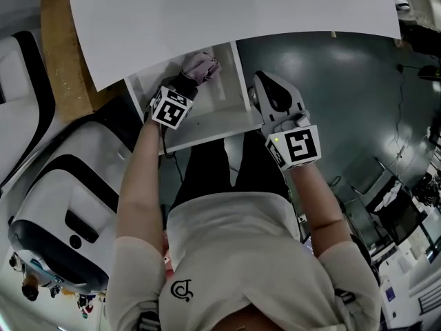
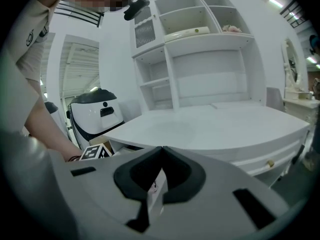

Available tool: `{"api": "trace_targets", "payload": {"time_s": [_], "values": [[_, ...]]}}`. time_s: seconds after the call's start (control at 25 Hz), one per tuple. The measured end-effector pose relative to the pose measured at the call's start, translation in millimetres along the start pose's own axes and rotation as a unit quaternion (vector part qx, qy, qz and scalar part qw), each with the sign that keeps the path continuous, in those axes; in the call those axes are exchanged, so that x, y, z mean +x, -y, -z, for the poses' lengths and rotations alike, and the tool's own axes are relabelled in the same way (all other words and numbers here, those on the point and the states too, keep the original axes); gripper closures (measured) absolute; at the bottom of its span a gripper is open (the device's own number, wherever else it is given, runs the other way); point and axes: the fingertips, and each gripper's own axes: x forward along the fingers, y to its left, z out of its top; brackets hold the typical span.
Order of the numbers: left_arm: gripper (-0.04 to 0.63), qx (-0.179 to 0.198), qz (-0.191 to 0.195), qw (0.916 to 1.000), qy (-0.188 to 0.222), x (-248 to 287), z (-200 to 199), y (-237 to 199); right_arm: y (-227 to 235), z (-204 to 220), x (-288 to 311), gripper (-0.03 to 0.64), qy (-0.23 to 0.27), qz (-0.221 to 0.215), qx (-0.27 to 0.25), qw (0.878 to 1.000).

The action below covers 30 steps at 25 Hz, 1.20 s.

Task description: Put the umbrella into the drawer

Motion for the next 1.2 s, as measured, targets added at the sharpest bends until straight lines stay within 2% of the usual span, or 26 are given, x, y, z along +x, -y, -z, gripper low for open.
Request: {"api": "trace_targets", "payload": {"time_s": [0.28,0.4,0.52,0.6,0.76,0.92,1.08,1.2], "values": [[0.362,0.004,-0.016,0.9990,-0.042,18.7,9.4,-2.5,15.1,7.7,4.6,0.611,-0.010,0.010,0.004,1.000],[0.353,-0.008,-0.010,0.9987,-0.049,22.3,12.6,2.6,16.4,5.3,1.5,0.611,-0.009,0.014,0.007,1.000],[0.327,-0.032,0.002,0.9987,-0.039,21.1,12.2,5.4,14.9,3.8,0.6,0.611,-0.008,0.016,0.010,1.000],[0.276,-0.046,0.012,0.9984,-0.029,19.4,10.4,7.1,12.7,3.1,1.1,0.611,-0.008,0.015,0.011,1.000],[0.207,-0.051,0.013,0.9984,-0.020,10.5,5.3,8.7,8.2,-6.2,1.1,0.611,-0.002,0.009,0.004,1.000],[0.198,-0.047,0.016,0.9986,-0.017,-13.4,-5.1,14.5,0.5,-24.7,-1.0,0.611,0.014,-0.006,-0.006,1.000],[0.198,-0.032,-0.009,0.9993,0.014,-46.7,-28.2,18.5,-6.8,-50.3,-7.2,0.611,0.031,-0.022,-0.036,0.999],[0.209,-0.027,-0.018,0.9985,0.043,-74.6,-47.3,24.5,-9.1,-64.9,-14.0,0.611,0.043,-0.021,-0.037,0.998]]}}
